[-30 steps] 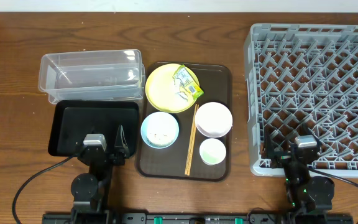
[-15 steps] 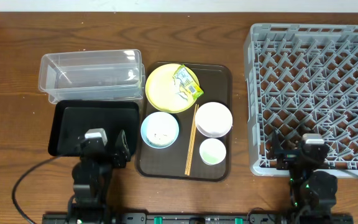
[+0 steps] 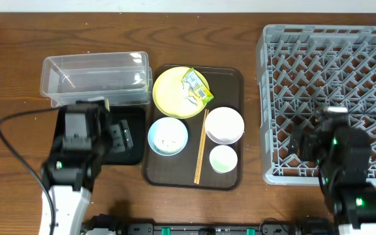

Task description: Sort waste into correct bins and load items into the dishwasher rack

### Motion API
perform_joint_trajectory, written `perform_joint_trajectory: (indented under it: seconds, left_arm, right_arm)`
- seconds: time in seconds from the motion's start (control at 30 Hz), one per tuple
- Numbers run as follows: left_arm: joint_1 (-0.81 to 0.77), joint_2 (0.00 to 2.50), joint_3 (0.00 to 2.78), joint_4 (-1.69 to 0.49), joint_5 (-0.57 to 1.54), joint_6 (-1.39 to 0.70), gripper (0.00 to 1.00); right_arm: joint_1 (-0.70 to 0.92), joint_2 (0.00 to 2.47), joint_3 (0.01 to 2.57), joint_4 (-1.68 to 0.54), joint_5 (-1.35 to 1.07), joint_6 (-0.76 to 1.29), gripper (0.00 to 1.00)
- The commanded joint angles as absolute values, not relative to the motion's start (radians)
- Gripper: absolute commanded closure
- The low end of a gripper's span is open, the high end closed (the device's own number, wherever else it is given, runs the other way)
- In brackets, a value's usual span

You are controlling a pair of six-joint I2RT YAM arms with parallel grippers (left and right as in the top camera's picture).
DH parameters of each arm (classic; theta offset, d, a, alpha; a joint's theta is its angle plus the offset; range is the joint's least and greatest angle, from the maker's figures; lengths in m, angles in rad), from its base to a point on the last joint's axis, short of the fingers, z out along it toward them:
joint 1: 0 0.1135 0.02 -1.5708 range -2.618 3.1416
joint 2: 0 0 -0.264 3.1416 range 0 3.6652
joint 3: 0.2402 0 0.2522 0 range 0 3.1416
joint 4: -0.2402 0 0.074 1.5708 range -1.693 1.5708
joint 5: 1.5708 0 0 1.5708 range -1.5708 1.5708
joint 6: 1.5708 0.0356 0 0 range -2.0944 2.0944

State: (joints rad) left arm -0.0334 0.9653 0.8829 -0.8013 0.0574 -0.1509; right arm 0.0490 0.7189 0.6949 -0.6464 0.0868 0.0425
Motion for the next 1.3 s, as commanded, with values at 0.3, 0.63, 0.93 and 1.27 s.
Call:
perform_joint_trajectory:
  seconds: [0.3,0.63,0.93,1.27]
  left_arm:
    - [-0.029,1.065,1.019,-0.889,0.194,-0.155,0.21]
    - [-0.089,1.176,1.064,-0.627,0.249,-0.197,0.23]
    - [-0.22,1.433,1.121,-0.396,0.197,-0.202,0.23]
    - [-0.362,1.694,1.121,-0.252,0.197,-0.208,0.23]
  right_arm:
    - [0.04,0.828,0.815,-0.748,0.025,0.055,0.01]
    - [0.04,0.829,0.815,-0.748,0.025,0.055,0.01]
    - [0.04,0.83,0.815,-0.748,0.025,0.055,0.01]
    - [0.04,0.83,0.815,-0.75,0.025,0.055,0.01]
